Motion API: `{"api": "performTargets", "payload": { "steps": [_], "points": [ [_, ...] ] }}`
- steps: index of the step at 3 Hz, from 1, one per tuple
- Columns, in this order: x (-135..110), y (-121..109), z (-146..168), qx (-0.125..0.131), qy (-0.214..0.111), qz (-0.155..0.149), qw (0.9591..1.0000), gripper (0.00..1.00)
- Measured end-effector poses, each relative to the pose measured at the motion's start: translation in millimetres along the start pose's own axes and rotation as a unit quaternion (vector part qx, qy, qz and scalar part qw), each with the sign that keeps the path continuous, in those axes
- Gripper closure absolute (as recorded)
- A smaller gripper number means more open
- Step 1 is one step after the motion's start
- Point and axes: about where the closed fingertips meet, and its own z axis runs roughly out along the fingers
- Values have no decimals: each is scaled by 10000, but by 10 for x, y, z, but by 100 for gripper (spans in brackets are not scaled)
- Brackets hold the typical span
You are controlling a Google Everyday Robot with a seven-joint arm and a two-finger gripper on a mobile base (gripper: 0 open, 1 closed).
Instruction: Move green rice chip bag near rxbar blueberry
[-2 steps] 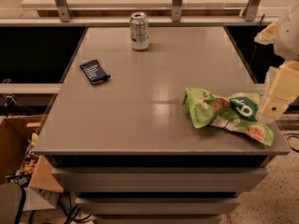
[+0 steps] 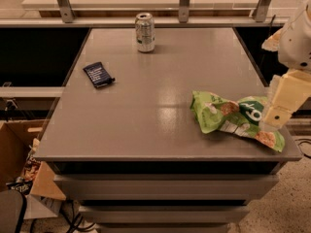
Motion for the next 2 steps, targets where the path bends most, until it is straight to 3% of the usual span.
{"api": "performTargets", "payload": {
  "steps": [2],
  "points": [
    [-91, -3, 470, -235, -35, -230, 9995, 0]
  ]
}}
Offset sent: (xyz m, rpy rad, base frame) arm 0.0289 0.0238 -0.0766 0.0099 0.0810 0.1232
